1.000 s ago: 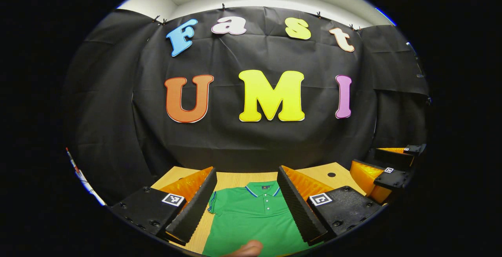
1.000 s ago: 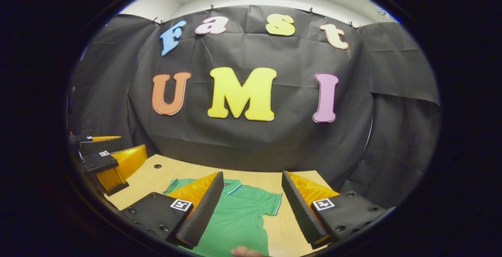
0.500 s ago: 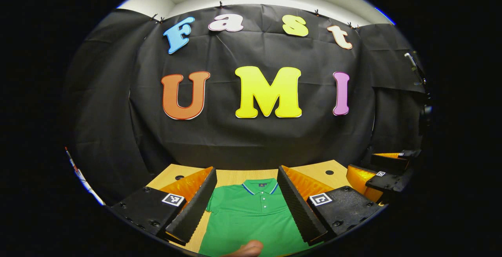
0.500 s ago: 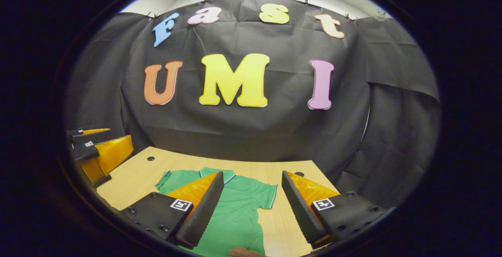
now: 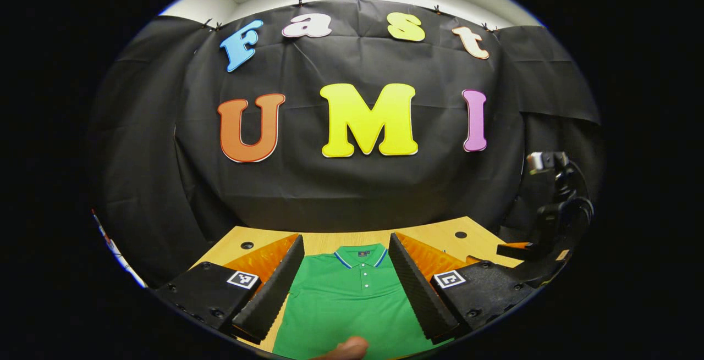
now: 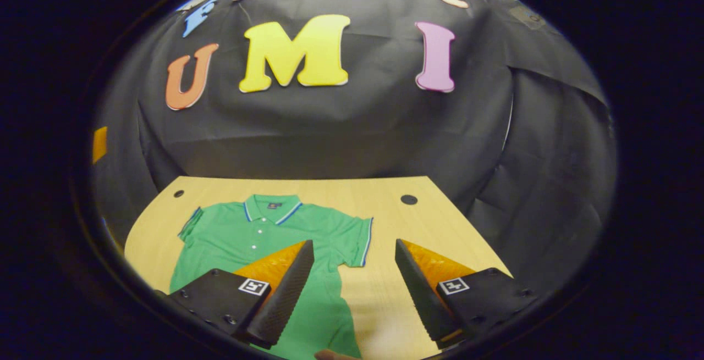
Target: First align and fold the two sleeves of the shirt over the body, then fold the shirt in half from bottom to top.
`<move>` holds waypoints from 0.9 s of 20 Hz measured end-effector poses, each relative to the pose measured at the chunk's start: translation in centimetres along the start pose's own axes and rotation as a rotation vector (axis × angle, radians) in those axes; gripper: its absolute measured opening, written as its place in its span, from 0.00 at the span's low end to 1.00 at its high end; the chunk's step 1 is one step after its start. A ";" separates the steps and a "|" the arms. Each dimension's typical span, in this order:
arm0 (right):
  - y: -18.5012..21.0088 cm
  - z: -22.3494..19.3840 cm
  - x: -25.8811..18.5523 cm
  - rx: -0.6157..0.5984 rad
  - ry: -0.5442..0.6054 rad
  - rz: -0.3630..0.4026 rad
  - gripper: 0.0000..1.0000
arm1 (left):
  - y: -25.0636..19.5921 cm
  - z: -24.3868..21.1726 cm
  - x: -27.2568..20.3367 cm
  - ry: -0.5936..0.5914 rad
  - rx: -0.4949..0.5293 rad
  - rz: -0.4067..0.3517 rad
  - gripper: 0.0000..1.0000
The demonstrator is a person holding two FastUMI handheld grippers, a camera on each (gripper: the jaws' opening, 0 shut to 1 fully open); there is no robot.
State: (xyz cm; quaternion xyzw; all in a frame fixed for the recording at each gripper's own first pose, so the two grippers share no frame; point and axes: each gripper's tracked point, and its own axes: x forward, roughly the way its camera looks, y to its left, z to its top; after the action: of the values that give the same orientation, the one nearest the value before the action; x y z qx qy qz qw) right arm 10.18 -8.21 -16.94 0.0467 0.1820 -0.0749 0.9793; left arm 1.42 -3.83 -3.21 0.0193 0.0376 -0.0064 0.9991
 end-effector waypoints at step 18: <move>-0.5 -8.5 19.4 0.078 0.380 0.013 0.96 | -0.8 -4.4 -0.4 0.149 0.069 0.070 1.00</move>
State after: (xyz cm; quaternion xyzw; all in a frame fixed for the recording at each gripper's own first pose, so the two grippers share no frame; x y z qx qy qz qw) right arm 25.02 -10.16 -31.87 0.0991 0.3601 -0.0653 0.9253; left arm 0.71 -4.45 -7.58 0.0554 0.1110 0.0287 0.9919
